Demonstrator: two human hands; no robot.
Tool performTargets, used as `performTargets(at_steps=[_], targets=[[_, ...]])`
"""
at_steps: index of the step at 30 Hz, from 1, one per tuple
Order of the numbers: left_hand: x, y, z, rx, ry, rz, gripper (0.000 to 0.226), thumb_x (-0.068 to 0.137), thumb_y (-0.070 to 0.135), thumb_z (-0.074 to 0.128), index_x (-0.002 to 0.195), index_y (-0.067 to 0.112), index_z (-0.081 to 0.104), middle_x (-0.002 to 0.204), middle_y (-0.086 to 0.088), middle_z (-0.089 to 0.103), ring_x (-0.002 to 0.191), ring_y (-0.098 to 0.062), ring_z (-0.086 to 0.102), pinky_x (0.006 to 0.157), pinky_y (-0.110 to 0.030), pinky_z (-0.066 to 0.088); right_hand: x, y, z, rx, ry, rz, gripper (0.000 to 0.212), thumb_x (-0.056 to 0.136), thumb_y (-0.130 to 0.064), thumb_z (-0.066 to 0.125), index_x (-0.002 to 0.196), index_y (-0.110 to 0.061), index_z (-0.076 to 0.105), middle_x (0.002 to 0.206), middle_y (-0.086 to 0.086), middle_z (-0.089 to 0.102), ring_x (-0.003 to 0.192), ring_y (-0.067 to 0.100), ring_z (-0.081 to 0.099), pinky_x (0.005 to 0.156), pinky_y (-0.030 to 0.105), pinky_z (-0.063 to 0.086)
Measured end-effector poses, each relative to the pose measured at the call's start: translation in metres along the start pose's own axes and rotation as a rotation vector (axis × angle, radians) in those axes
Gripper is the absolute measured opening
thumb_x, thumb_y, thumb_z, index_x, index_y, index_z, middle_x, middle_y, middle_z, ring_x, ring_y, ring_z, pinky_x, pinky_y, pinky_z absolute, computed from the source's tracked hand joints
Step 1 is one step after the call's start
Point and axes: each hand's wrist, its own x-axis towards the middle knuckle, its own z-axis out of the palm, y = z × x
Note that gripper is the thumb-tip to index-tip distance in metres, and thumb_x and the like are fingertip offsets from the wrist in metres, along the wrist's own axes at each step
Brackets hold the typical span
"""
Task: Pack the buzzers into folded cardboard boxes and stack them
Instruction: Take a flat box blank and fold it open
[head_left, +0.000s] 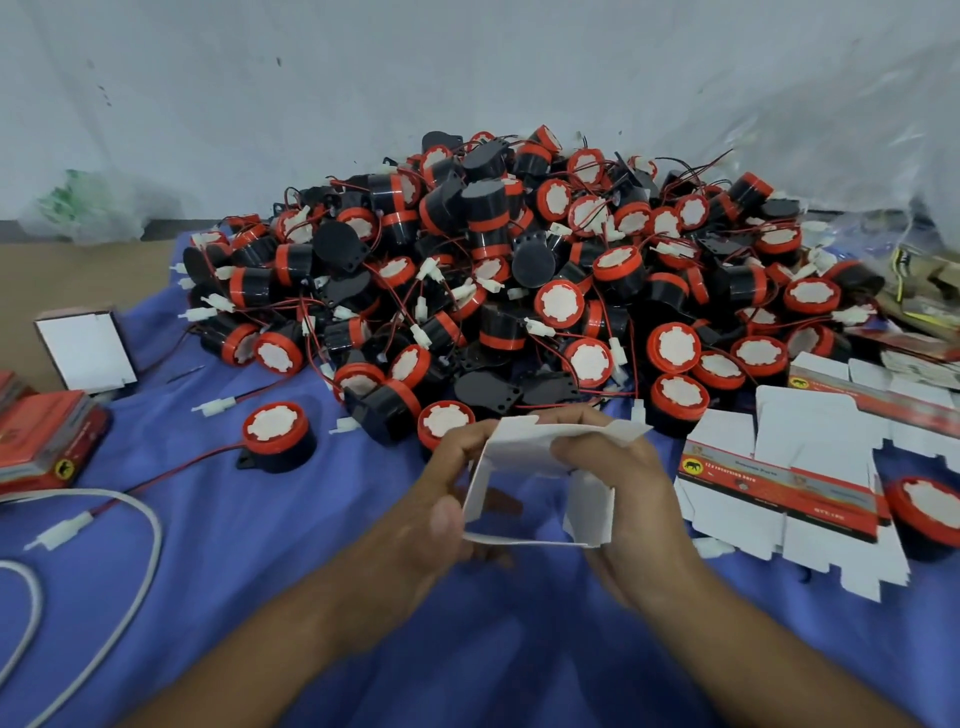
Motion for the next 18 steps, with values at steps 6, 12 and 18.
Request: performTargets(at_steps=[6, 12, 18], targets=[[-0.024, -0.010, -0.012, -0.179, -0.063, -0.003, 0.055, 0.077, 0.051, 0.079, 0.117, 0.022, 0.055, 0.115, -0.021, 0.059, 0.109, -0.044, 0.058, 0.085, -0.058, 0.054, -0.002, 0.022, -0.001, -0.371, 0.049, 0.115, 0.026, 0.075, -0.028, 0.069, 0.097, -0.016, 0.068, 0.094, 0.009, 0.070, 0.080, 0.012, 0.069, 0.068, 0.026, 0.055], [-0.018, 0.002, -0.015, -0.431, 0.186, -0.035, 0.030, 0.076, 0.023, 0.068, 0.103, 0.015, 0.057, 0.094, -0.016, 0.066, 0.071, -0.025, 0.065, 0.047, -0.034, 0.050, -0.005, 0.027, -0.003, -0.263, -0.187, 0.131, 0.051, 0.074, -0.052, 0.075, 0.122, -0.040, 0.064, 0.143, -0.003, 0.052, 0.132, 0.020, 0.052, 0.104, 0.049, 0.047], [-0.018, 0.002, -0.020, -0.387, 0.121, -0.098, 0.056, 0.080, 0.041, 0.061, 0.125, 0.008, 0.057, 0.098, -0.015, 0.071, 0.074, -0.024, 0.067, 0.058, -0.038, 0.056, -0.001, 0.017, -0.010, -0.290, -0.305, 0.204, 0.060, 0.076, -0.039, 0.077, 0.133, -0.033, 0.059, 0.142, 0.003, 0.056, 0.131, 0.022, 0.053, 0.110, 0.042, 0.043]])
